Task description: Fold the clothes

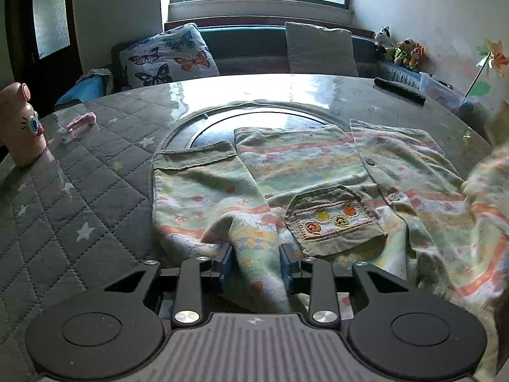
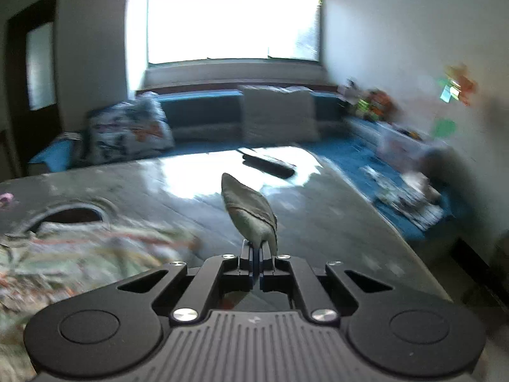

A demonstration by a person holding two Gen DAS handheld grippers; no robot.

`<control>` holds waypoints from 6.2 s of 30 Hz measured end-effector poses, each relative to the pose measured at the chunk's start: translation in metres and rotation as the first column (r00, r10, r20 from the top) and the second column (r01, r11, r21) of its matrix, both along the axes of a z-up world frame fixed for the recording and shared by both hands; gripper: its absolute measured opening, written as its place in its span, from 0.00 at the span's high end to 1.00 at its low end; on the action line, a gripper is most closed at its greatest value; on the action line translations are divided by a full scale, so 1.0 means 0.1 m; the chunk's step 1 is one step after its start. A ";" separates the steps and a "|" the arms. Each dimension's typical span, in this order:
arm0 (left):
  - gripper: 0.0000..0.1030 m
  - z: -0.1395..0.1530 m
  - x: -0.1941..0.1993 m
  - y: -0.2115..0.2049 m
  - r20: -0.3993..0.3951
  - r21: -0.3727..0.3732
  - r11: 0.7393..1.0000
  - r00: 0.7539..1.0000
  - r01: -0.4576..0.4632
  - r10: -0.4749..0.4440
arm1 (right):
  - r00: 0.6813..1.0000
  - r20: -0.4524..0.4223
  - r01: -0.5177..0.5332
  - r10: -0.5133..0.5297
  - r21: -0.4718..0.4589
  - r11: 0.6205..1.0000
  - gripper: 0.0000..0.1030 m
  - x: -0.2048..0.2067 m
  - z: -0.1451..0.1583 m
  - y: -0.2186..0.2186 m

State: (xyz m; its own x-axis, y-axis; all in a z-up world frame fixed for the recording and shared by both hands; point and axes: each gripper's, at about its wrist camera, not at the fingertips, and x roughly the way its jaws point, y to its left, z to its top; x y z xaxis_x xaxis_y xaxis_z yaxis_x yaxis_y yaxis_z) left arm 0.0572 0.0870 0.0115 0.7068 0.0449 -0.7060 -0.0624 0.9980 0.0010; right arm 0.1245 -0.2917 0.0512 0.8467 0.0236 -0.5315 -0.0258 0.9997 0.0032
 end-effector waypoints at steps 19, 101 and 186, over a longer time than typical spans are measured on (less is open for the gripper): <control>0.71 -0.04 -0.03 0.00 -0.025 0.034 0.999 0.999 -0.019 0.020 | 0.966 -0.082 0.243 -0.244 -0.022 0.970 0.82 -0.51 -0.41 -0.75; 0.98 0.56 -0.78 1.63 0.209 -0.153 0.895 0.872 -0.418 0.443 | 0.851 -0.118 -0.506 0.512 0.085 0.859 0.50 -0.03 -0.39 1.51; 0.84 -0.25 1.62 0.22 0.054 0.099 0.994 0.998 0.039 -0.044 | 0.923 -0.163 -0.349 0.348 0.024 0.937 0.88 1.71 -0.74 1.24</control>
